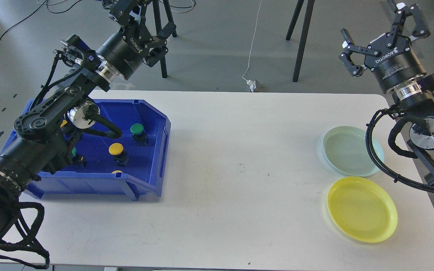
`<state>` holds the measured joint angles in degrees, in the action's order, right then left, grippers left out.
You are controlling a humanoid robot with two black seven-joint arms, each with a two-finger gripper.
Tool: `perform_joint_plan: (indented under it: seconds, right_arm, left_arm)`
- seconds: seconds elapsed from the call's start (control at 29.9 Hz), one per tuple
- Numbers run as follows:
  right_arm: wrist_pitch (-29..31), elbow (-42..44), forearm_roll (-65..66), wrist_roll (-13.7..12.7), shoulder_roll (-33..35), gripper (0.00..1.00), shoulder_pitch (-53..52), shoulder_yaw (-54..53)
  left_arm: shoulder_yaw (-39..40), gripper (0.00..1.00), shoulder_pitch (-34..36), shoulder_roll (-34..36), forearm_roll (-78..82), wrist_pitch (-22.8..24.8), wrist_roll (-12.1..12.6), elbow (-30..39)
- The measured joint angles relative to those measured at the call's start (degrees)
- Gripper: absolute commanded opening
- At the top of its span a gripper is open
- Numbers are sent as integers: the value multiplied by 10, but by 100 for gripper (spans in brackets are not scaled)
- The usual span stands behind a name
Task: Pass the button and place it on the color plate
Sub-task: 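Lift the left gripper out of the blue bin and reposition above it, then lower the left gripper into the bin and grasp a yellow-capped bottle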
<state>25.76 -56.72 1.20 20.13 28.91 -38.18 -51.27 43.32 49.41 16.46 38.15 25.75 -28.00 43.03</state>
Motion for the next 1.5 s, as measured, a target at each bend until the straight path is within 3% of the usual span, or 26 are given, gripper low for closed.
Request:
perform_joint_plan:
  seconds: [0.4, 0.63, 0.73, 0.87, 1.0, 1.14, 1.3, 1.5]
  right_arm:
    - [-4, 2, 1, 0, 1, 99, -8, 1]
    - [-6, 0, 0, 1, 13, 99, -7, -1]
    - [-6, 0, 0, 1, 14, 99, -7, -1]
    - [-7, 1, 0, 1, 15, 99, -7, -1]
    - [-8, 1, 0, 1, 15, 99, -7, -1]
    - [-9, 1, 0, 1, 15, 99, -7, -1]
    - [-11, 2, 1, 1, 16, 99, -3, -1]
    - [-12, 4, 1, 1, 25, 99, 2, -1]
  left_arm:
    - [12, 100, -2, -3, -96, 19, 0, -7]
    - [88, 100, -36, -23, -166, 22, 0, 98]
    - [78, 100, -40, -13, -158, 22, 0, 134]
    - [-18, 100, -14, 84, -105, -2, 0, 199]
    - [-178, 100, 80, 216, -28, -34, 0, 256]
    - [-334, 100, 187, 304, 102, -60, 0, 285]
    - [-524, 100, 272, 338, 321, -87, 0, 241]
    - [-608, 100, 243, 322, 407, -99, 0, 156]
